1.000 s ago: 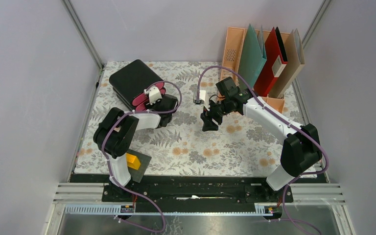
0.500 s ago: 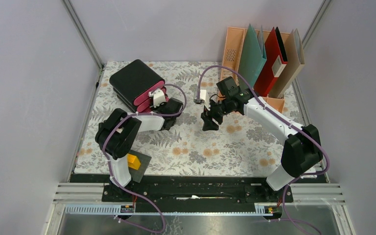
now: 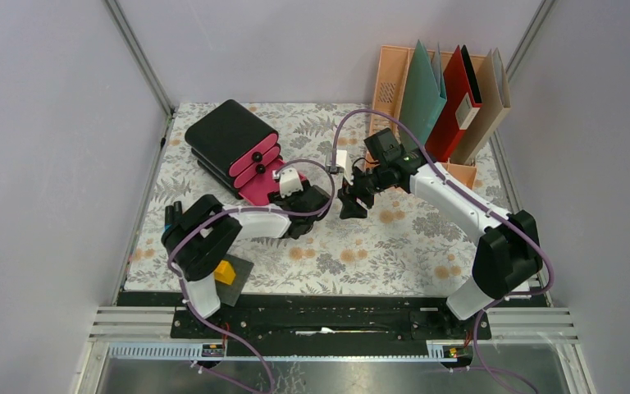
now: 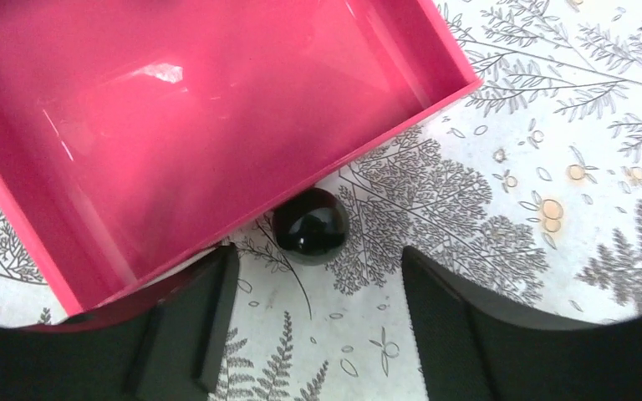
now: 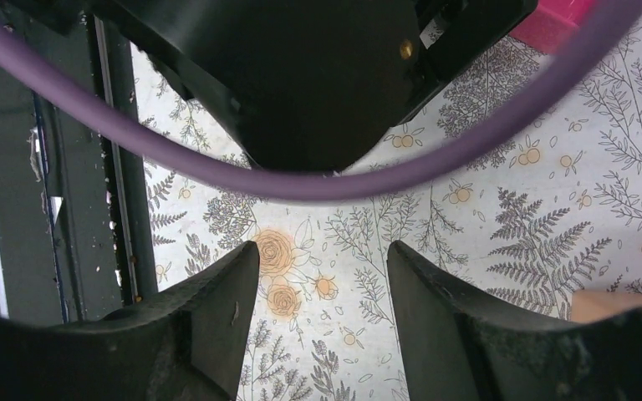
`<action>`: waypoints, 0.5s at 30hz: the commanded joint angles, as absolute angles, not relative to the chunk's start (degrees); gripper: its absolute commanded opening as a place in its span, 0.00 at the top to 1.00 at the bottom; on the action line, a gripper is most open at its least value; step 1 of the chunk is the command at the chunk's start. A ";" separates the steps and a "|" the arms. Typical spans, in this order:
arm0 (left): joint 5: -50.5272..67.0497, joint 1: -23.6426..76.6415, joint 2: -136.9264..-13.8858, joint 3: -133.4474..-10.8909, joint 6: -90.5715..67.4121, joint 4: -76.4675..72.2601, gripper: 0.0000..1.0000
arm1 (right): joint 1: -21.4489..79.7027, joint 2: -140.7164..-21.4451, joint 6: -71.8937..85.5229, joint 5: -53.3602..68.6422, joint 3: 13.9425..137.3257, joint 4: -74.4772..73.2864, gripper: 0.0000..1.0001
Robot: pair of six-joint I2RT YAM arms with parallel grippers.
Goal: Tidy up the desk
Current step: Open the drawer in the storage box.
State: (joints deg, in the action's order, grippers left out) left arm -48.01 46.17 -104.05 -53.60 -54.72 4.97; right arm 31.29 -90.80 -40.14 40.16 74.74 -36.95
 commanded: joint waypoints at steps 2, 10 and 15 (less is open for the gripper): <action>-44.13 45.79 -93.55 -51.25 -47.94 1.80 0.12 | 30.40 -88.31 -41.93 40.74 75.07 -37.70 0.35; -22.96 44.53 -77.98 -44.58 -27.93 -7.02 0.01 | 28.58 -89.01 -47.84 40.44 77.75 -44.95 0.33; -6.93 39.78 -74.17 -48.39 -22.52 -0.26 0.01 | 27.33 -89.47 -51.67 40.08 79.80 -49.47 0.30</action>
State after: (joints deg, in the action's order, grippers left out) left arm -22.96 43.22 -77.10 -45.45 -30.76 -2.46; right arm 28.42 -90.67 -46.92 39.97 76.01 -44.27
